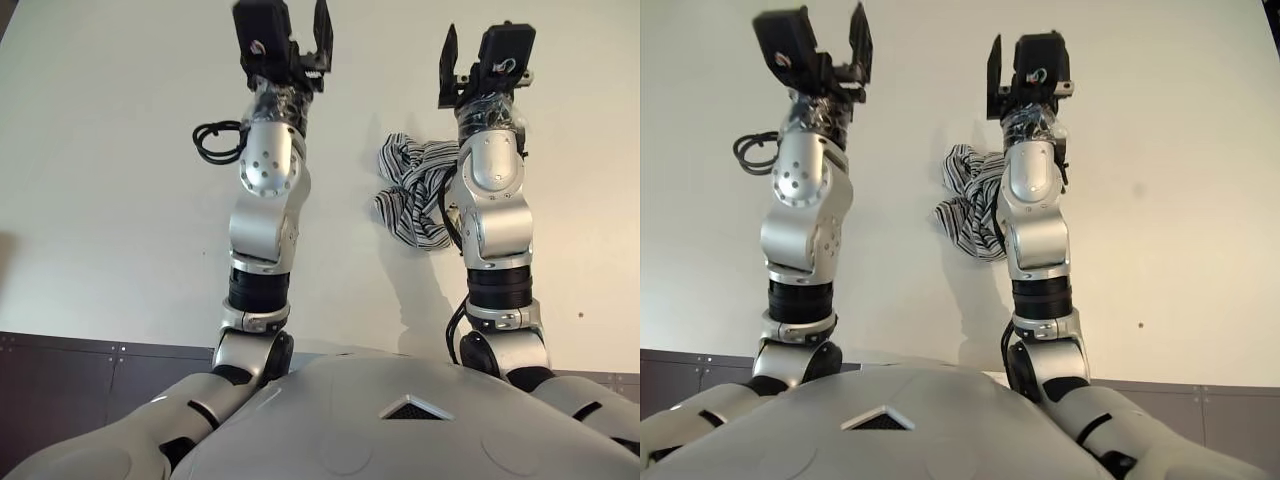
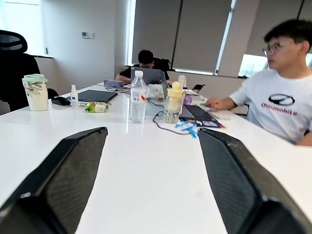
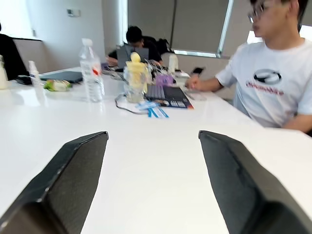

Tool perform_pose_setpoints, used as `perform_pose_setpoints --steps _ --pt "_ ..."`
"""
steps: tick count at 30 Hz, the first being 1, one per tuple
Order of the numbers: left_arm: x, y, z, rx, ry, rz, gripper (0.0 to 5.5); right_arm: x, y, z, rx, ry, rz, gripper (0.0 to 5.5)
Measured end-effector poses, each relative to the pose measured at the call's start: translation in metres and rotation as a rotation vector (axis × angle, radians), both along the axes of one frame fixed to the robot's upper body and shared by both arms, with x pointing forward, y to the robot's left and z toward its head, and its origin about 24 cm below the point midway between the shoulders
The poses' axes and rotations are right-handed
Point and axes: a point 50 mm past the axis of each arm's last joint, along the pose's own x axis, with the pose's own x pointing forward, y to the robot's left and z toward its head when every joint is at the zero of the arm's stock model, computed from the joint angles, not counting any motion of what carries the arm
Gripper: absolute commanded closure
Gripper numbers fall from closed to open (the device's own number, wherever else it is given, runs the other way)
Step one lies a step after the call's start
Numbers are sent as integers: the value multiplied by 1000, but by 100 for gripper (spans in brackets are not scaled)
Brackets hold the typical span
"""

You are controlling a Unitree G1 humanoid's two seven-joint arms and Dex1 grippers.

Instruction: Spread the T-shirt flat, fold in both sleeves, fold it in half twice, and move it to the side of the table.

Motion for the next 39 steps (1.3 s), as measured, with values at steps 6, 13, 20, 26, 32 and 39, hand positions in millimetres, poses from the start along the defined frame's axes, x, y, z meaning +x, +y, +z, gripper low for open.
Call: perform_pose_setpoints --steps 6,13,20,26,32,39 --pt "0 12 -6 -16 26 35 208 1 -4 -5 -4 14 53 207" --pt "7 63 -13 3 28 158 208 2 -67 -9 150 20 11 207" --pt "-7 72 -14 33 37 105 208 -24 -68 -22 27 61 41 207" --pt "-62 45 -49 5 220 -296 208 -66 -98 -50 -357 346 554 207" --pt "-85 30 -67 196 310 -592 208 -90 -27 -77 -386 412 985 207" --pt "-91 24 -71 290 297 -634 208 -80 31 -65 -264 341 1102 207"
